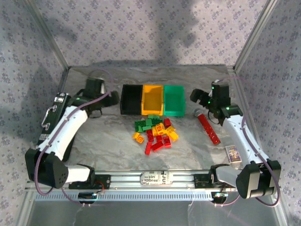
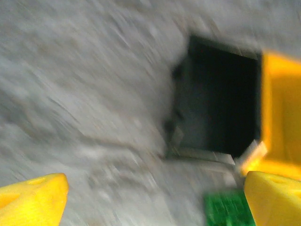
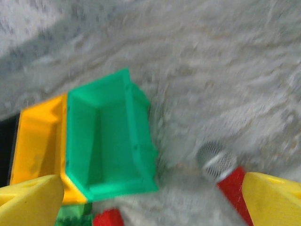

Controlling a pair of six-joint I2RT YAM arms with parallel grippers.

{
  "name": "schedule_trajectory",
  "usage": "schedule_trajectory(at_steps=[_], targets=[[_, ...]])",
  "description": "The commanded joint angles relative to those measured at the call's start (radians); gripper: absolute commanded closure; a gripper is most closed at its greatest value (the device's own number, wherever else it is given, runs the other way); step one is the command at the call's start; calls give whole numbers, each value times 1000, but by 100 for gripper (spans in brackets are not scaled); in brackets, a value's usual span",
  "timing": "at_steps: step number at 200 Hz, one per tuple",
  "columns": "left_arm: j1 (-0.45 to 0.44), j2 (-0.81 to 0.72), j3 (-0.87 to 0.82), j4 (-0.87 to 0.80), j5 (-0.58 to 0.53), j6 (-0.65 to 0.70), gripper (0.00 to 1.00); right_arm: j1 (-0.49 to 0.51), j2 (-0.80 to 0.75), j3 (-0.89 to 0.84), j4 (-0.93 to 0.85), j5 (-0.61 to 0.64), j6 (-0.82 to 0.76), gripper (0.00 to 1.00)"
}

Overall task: Sort the legos into containers by color
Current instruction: Pick up the lego from the middle-left of the table.

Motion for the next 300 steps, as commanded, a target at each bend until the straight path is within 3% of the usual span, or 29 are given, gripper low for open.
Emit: schedule_trajectory(at_steps=[1,22,37,44,57,73,120,161,216,300], targets=[[-117,-12,69,-256,-17,-73,5,48,2,70,-193,26,46,1],[-245,-14,54,-292,-46,-100,6,96,51,153,-319,72,38,1],[-313,-28,3,-262,-41,-118,9,108,69,206,-435,189,215,1],[-336,-36,-29,-235,-31,-131,11,99,63,211,-465,118,204,1],[-375,-55,-94,-173,-9,-149,14,65,33,117,-359,-60,127,1],[-430,-75,-163,-106,-14,-166,15,83,-27,17,-250,-150,127,1],[-593,-111,-323,12,-82,-207,16,271,-123,-63,-289,60,79,1],[-649,-137,-367,60,-53,-244,24,436,-225,-92,-328,164,156,2],[-713,-132,-391,119,-38,-315,31,598,-272,-145,-328,241,262,10],[-758,140,-270,147,-12,-291,40,682,-298,-220,-309,307,343,21]])
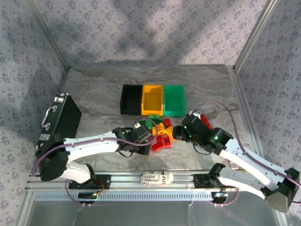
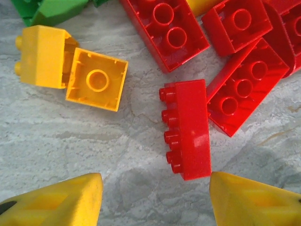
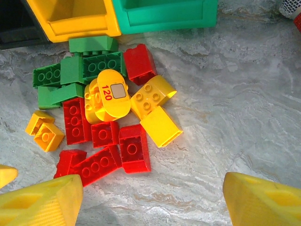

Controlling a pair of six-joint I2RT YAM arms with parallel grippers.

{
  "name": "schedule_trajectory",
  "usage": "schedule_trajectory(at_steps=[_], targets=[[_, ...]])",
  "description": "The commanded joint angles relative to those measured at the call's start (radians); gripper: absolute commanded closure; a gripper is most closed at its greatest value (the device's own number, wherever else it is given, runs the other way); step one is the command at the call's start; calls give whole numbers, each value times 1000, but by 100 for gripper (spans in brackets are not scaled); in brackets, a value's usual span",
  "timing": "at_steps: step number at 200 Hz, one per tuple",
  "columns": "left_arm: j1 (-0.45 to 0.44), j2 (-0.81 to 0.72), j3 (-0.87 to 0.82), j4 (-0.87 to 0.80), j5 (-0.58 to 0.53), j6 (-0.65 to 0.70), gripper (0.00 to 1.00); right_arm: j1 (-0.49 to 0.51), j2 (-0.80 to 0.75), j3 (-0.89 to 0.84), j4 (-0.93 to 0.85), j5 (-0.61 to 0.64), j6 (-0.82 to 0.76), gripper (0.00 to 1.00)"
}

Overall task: Sort the legos into containers by color
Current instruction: Pick up the lego from the middle-left of the table.

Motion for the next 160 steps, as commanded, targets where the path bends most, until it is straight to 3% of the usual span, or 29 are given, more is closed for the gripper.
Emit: schedule_trajectory(at_steps=[1,61,160], targets=[[-8,39,61,22,22,8,40,7,-26,-28,-13,47,46,21],[-8,196,155,4,33,32,44,6,-32,-73,6,66,61,23],[-5,194,67,26,48,4,54,-5,-43,-132,54,80,71,23]])
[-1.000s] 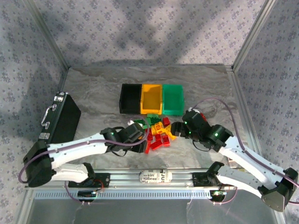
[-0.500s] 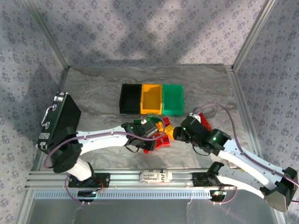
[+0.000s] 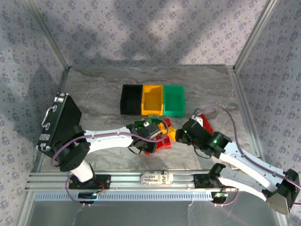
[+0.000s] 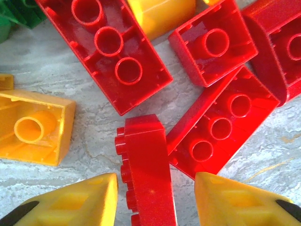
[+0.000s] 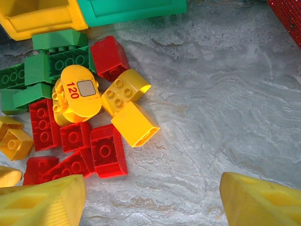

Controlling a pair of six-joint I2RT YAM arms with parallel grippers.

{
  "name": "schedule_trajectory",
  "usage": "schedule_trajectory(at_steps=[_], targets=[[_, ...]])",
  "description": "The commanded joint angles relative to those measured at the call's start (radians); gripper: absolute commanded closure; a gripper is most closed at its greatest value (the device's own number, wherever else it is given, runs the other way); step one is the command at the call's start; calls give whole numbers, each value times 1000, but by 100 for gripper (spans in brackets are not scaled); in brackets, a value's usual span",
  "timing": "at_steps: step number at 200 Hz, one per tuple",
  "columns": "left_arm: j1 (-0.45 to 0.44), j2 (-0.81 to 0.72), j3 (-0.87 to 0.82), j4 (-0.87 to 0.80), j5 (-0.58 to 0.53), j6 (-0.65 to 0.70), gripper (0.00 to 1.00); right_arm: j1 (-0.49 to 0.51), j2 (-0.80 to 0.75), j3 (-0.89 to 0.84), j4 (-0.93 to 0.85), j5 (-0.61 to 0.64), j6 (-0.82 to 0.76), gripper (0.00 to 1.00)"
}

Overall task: Sort the legos into containers by color
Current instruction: Pick up the lego from the middle-left of the table.

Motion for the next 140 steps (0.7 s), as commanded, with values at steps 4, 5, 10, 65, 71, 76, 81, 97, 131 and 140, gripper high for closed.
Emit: schedule_trajectory(at_steps=[4,5,10,65,71,76,81,97,131,140], targets=[[-7,-14,-53,1,11,-16,54,-5,-9,-20,16,33,28,23],[-6,-15,-54,3,10,-17,54,-5,-9,-20,17,33,30,23],[-6,-17,-64,8,12,-17,54,-5,-8,-22,18,33,32,24],[-6,8,-67,38,23,-11,59,-4,-14,-38,23,35,49,25],[-6,8,-65,39,20,-9,62,-4,-15,-37,23,35,49,25],[-6,6,-65,42,18,-7,63,-3,-15,-38,23,35,50,25],[-6,7,-63,44,18,-4,64,-3,-15,-38,23,35,49,25],[-6,5,-53,38,12,6,69,-2,-15,-38,21,38,50,25],[-6,-17,-31,-6,-5,19,83,-1,-17,-38,17,43,51,26],[-6,-39,-27,-21,-14,21,85,-1,-20,-38,16,46,51,26]])
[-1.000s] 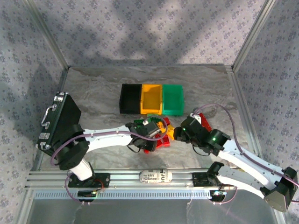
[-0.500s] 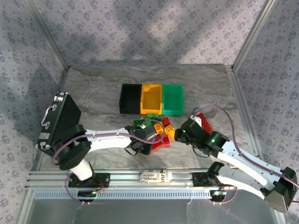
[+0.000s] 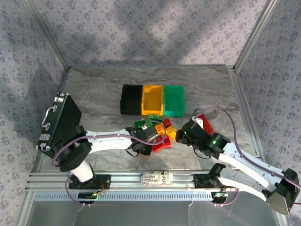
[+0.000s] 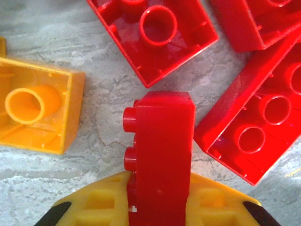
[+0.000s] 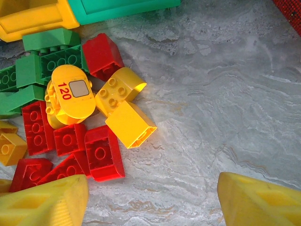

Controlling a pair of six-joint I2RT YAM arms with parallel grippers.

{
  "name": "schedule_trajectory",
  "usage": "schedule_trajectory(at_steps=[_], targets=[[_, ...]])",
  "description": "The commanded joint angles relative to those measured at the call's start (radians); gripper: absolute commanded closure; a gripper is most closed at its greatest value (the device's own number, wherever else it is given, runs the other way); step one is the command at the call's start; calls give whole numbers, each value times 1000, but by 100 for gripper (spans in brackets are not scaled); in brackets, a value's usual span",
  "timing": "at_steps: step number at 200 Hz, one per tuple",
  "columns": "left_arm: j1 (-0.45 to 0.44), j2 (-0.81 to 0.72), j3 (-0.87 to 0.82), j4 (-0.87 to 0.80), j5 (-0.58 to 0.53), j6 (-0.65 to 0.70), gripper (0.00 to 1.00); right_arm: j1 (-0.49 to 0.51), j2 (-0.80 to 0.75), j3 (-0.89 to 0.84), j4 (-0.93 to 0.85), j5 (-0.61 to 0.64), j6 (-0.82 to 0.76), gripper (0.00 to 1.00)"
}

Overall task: Sort the legos into containers by color
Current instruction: Pick up the lego from the middle-left of the table, then place the lego in the container.

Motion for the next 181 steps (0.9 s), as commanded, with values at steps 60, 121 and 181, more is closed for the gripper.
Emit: schedule_trajectory(at_steps=[60,121,181], targets=[[59,-219,60,-124,-39,62,91,-5,-35,-34,1,50,20,27],[337,-217,201,-143,-4,247,91,-12,-11,-48,34,22,12,27],[562,33,468,-157,49,374,92,0,-3,-60,50,4,25,28]])
